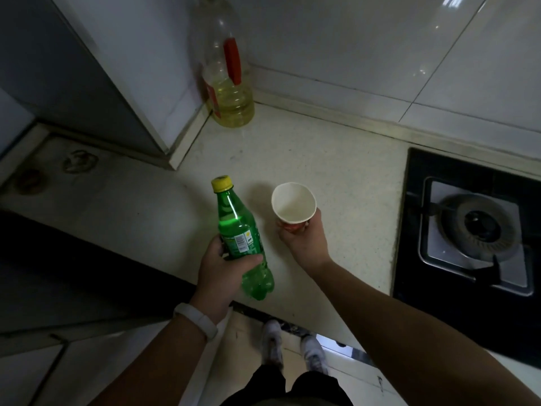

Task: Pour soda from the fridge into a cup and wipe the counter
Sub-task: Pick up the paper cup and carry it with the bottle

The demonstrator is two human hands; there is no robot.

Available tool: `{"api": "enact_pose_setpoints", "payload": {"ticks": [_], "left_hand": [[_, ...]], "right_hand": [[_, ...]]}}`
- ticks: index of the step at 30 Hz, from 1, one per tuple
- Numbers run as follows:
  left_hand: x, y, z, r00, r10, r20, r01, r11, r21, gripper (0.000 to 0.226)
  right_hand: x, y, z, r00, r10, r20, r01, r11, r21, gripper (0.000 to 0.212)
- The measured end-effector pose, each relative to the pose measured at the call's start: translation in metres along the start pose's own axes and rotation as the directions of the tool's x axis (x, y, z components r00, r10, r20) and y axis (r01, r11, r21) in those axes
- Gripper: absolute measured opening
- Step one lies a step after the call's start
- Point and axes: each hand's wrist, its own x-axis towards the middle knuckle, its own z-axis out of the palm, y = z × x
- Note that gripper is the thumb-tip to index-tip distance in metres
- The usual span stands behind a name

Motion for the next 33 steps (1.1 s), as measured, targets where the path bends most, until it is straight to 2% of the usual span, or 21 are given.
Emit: {"api": "enact_pose_setpoints", "payload": {"ticks": [3,8,12,17,22,27,33], "left_hand": [[0.0,0.004,0.003,1.0,0.016,0.009,-0.017,1.0,0.013,0.051],[-0.005,0.017,0.012,0.996,0.061,0.06,-0.064,0.997,0.037,0.046],[-0.012,0.032,0.025,0.984,0.084,0.159,-0.09,0.995,0.034,0.042],[-0.023,0.047,0.051,0.954,0.099,0.282,-0.126,0.989,0.079,0.049],[-0.039,0.059,0.083,0.888,0.121,0.443,-0.186,0.977,0.105,0.04],[-0.063,0.069,0.124,0.781,0.135,0.61,-0.271,0.953,0.135,0.042],[-0.108,0.069,0.177,0.686,0.114,0.719,-0.312,0.939,0.148,0.042]], "right_hand": [[-0.003,0.0,-0.001,1.0,0.001,-0.017,-0.001,1.0,0.028,0.072],[-0.014,-0.009,-0.02,0.997,0.021,-0.072,-0.017,0.998,0.061,0.072],[-0.029,-0.016,-0.047,0.989,0.04,-0.14,-0.033,0.998,0.05,0.072],[-0.056,-0.026,-0.088,0.975,0.078,-0.21,-0.065,0.995,0.07,0.068],[-0.091,-0.04,-0.136,0.942,0.098,-0.322,-0.05,0.987,0.153,0.063],[-0.129,-0.041,-0.187,0.873,0.116,-0.473,-0.03,0.982,0.186,0.058],[-0.177,-0.034,-0.246,0.794,0.145,-0.59,-0.005,0.973,0.233,0.054]]}}
